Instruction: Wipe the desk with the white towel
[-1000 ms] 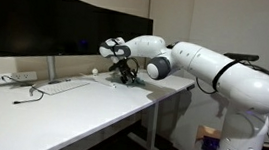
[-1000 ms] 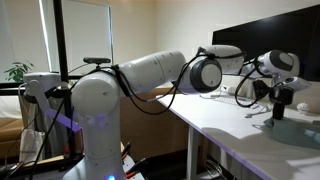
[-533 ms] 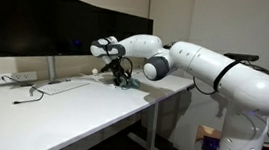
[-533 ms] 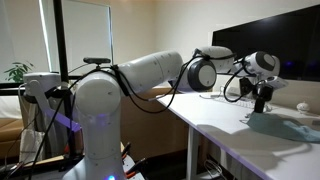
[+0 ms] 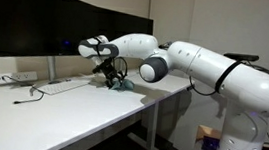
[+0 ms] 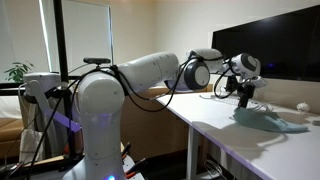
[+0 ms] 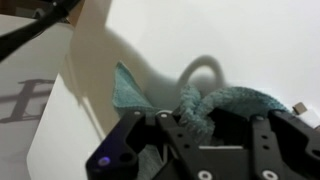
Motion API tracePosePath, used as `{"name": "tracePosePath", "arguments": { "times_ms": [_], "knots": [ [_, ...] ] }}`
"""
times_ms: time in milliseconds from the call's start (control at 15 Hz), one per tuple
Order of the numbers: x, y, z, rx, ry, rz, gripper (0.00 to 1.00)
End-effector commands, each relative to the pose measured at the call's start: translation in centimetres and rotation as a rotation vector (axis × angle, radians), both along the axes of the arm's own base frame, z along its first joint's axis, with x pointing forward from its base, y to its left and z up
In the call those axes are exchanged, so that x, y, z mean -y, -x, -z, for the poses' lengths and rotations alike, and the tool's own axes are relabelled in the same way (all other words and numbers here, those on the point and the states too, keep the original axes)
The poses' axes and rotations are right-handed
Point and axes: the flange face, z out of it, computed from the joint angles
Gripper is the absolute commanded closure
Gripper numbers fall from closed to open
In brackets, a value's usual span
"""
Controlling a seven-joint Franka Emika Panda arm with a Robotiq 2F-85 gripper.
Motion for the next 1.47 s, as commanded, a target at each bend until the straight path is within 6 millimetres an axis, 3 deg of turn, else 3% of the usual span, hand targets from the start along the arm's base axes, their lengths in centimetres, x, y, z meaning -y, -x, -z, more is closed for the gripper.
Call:
{"name": "tracePosePath", "arguments": {
  "times_ms": [0, 333, 600, 667, 800, 1000, 1133, 1400],
  "knots": [
    [-2.9, -0.1, 3.1, -0.074, -0.042, -0.110, 0.93],
    [-7.5, -0.4, 2.9, -0.112, -0.060, -0.262, 0.93],
    [-11.8, -0.5, 1.6, -0.129, -0.116, -0.404, 0.93],
    [-10.1, -0.6, 0.1, -0.091, -0.080, -0.338, 0.93],
    [-11.8, -0.6, 0.1, -0.097, -0.089, -0.375, 0.93],
    [-12.1, -0.6, 0.1, -0.100, -0.095, -0.388, 0.93],
    [-12.7, -0.2, 1.9, -0.134, -0.158, -0.388, 0.93],
    [-16.0, 0.6, 4.2, -0.192, -0.227, -0.437, 0.93]
  ]
}}
